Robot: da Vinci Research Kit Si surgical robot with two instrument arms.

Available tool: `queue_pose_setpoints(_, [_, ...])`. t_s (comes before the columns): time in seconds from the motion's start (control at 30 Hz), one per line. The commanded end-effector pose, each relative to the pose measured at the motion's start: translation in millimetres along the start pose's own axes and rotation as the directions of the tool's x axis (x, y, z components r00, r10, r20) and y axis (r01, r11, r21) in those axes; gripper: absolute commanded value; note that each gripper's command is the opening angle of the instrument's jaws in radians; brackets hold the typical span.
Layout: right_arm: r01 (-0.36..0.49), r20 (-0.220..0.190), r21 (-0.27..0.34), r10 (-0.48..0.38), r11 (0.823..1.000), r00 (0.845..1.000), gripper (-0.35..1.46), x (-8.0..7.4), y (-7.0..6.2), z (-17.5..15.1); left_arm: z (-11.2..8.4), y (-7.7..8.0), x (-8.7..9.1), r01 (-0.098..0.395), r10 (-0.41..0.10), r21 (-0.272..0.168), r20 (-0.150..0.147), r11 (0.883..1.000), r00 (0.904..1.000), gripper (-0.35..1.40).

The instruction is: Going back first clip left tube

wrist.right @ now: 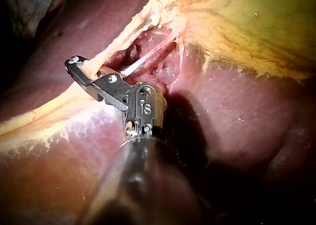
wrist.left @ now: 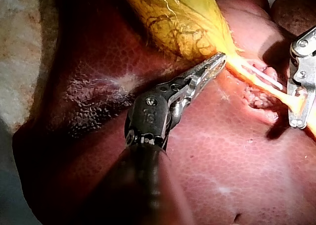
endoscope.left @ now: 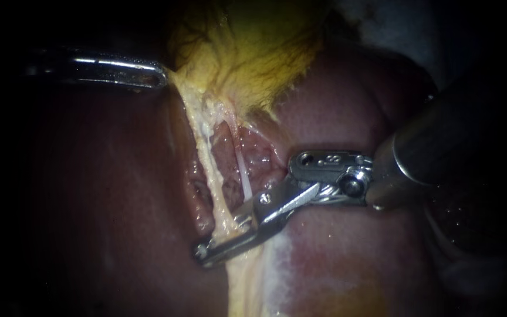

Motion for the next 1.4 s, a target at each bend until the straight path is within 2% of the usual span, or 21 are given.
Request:
queue_pose_setpoints(0.03, [0.000,-0.001,-0.001,0.000,1.000,1.000,-0.35,0.0,0.0,0.0,0.0,0.0,0.0,0.000,0.000,0.000,0.000,1.000,1.0000,-0.35])
queue_pose_setpoints(0.1, [0.000,-0.001,-0.001,0.000,1.000,1.000,-0.35,0.0,0.0,0.0,0.0,0.0,0.0,0.000,0.000,0.000,0.000,1.000,1.0000,-0.35])
queue_pose_setpoints(0.13, [0.001,0.000,-0.001,-0.001,1.000,1.000,-0.24,0.0,-0.1,0.1,0.0,0.0,0.0,0.000,0.000,0.000,0.000,1.000,1.0000,-0.35])
queue_pose_setpoints(0.23, [0.002,0.000,-0.003,-0.002,1.000,1.000,0.25,-0.1,0.2,0.5,-0.1,0.0,0.0,0.000,0.000,0.001,0.000,1.000,1.0000,-0.35])
queue_pose_setpoints(0.27, [0.002,-0.003,-0.009,-0.002,1.000,1.000,0.34,-0.2,0.4,0.7,-0.1,0.0,0.0,0.000,0.000,0.001,0.000,1.000,1.0000,-0.35])
queue_pose_setpoints(0.37, [0.004,-0.028,-0.052,-0.006,0.999,1.000,0.49,-0.6,0.9,1.4,-0.1,0.0,0.0,0.000,0.000,0.001,0.000,1.000,1.0000,-0.35])
queue_pose_setpoints(0.43, [0.015,-0.062,-0.108,-0.021,0.994,0.998,0.53,-0.9,1.1,1.6,-0.1,0.0,0.0,0.000,0.000,0.001,0.000,1.000,1.0000,-0.35])
queue_pose_setpoints(0.47, [0.019,-0.098,-0.170,-0.036,0.985,0.995,0.55,-1.2,1.3,1.7,-0.1,-0.1,0.0,0.000,0.000,0.001,0.000,1.000,1.0000,-0.35])
queue_pose_setpoints(0.57, [0.021,-0.151,-0.276,-0.065,0.961,0.986,0.58,-1.8,1.9,1.9,-0.1,0.0,0.0,0.000,0.000,0.001,0.000,1.000,1.0000,-0.35])
queue_pose_setpoints(0.73, [0.062,-0.180,-0.400,-0.145,0.914,0.973,0.60,-2.0,3.0,1.4,-0.1,0.0,0.0,0.000,0.000,0.001,0.000,1.000,1.0000,-0.35])
queue_pose_setpoints(0.83, [0.115,-0.166,-0.469,-0.215,0.876,0.962,0.60,-2.2,3.2,0.6,-0.1,-0.1,0.0,0.000,0.000,0.001,0.000,1.000,1.0000,-0.35])
queue_pose_setpoints(0.97, [0.177,-0.126,-0.500,-0.273,0.848,0.954,0.60,-2.5,2.9,0.2,-0.1,-0.1,0.0,0.000,0.000,0.001,0.000,1.000,1.0000,-0.35])
queue_pose_setpoints(1.07, [0.224,-0.075,-0.528,-0.308,0.819,0.948,0.60,-2.8,2.2,-0.3,-0.1,-0.1,0.0,-0.001,0.001,0.001,0.000,1.000,1.0000,-0.35])
queue_pose_setpoints(1.1, [0.249,-0.046,-0.536,-0.323,0.807,0.945,0.60,-2.9,1.7,-0.7,-0.2,-0.1,0.1,-0.001,0.001,0.001,0.000,1.000,1.0000,-0.35])
queue_pose_setpoints(1.2, [0.299,0.007,-0.549,-0.353,0.780,0.935,0.60,-2.8,0.2,-2.4,-0.3,-0.2,0.1,-0.001,0.001,0.002,0.000,1.000,1.0000,-0.35])
queue_pose_setpoints(1.27, [0.317,0.024,-0.555,-0.365,0.769,0.930,0.60,-2.7,-1.0,-3.8,-0.4,-0.2,0.1,-0.001,0.001,0.002,0.000,1.000,1.0000,-0.35])
queue_pose_setpoints(1.4, [0.351,0.054,-0.581,-0.395,0.734,0.917,0.60,-2.4,-4.1,-7.1,-0.4,-0.1,0.1,-0.001,0.001,0.002,0.000,1.000,1.0000,-0.35])
